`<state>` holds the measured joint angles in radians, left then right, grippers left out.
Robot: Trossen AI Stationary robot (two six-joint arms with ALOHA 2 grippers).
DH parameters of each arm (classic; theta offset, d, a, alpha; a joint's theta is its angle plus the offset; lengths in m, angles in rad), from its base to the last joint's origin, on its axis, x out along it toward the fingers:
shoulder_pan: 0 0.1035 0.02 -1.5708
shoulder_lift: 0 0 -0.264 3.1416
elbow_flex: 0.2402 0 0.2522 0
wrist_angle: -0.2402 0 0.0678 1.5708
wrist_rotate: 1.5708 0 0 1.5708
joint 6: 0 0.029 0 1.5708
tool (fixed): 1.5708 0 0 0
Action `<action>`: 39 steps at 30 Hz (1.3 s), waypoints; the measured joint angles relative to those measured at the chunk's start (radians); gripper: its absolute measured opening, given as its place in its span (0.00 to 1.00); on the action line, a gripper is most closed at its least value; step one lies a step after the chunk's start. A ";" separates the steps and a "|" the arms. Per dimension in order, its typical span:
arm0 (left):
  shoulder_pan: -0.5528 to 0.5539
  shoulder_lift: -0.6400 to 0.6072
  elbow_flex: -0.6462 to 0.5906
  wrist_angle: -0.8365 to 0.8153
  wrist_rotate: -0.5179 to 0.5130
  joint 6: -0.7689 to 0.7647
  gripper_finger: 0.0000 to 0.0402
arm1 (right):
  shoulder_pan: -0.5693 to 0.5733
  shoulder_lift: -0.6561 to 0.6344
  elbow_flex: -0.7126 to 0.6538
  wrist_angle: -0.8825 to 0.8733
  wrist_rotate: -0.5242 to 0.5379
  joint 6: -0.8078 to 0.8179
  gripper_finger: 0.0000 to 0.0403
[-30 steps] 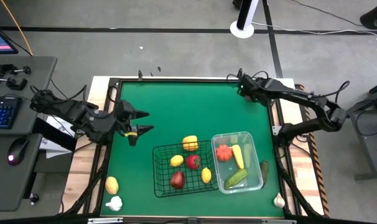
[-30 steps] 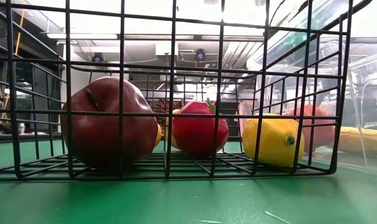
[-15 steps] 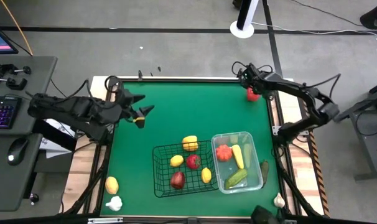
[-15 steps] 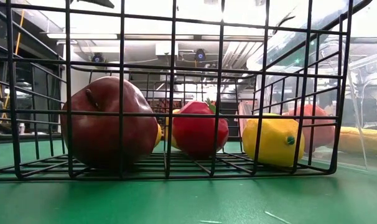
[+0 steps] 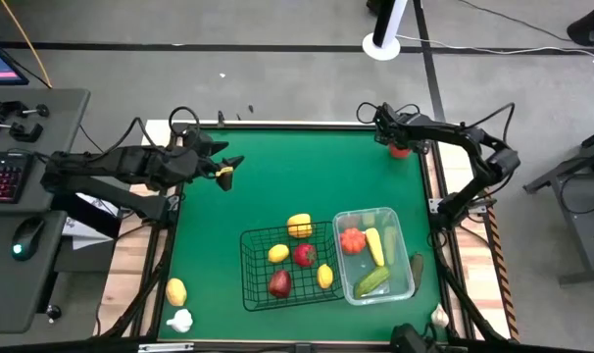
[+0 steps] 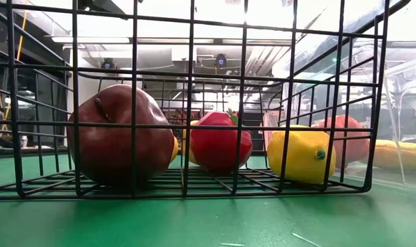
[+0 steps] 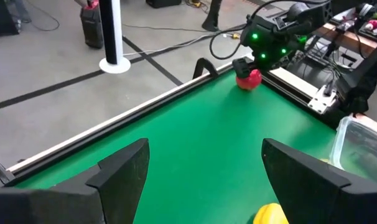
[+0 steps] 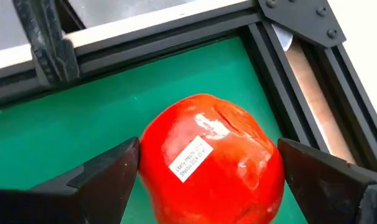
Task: Sort produce into baskets
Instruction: Put the tomato into the wire basket
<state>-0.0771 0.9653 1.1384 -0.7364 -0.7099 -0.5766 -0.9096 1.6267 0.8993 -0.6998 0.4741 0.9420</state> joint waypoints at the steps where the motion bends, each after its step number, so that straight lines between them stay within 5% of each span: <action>1: 0.001 0.000 0.000 0.000 0.005 0.005 0.74 | -0.001 0.002 0.000 0.001 -0.001 -0.019 0.91; 6: 0.001 0.000 0.000 0.000 0.020 0.012 0.74 | -0.013 0.002 0.001 -0.008 -0.034 -0.100 0.88; 13: 0.001 0.000 0.000 -0.001 0.049 0.012 0.74 | 0.004 0.002 0.002 -0.031 -0.041 -0.109 0.69; 25: -0.001 0.000 0.000 -0.027 0.209 -0.038 0.74 | 0.104 -0.045 -0.007 -0.109 -0.065 -0.109 0.68; 35: -0.071 -0.011 0.000 -0.024 0.241 -0.040 0.74 | 0.227 -0.325 0.033 -0.126 -0.087 -0.091 0.67; 39: -0.110 -0.015 0.000 -0.022 0.232 -0.027 0.74 | 0.342 -0.470 0.071 0.042 -0.160 -0.136 0.67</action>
<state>-0.1869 0.9501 1.1381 -0.7581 -0.4779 -0.6035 -0.5677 1.1562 0.9699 -0.6574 0.3137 0.8055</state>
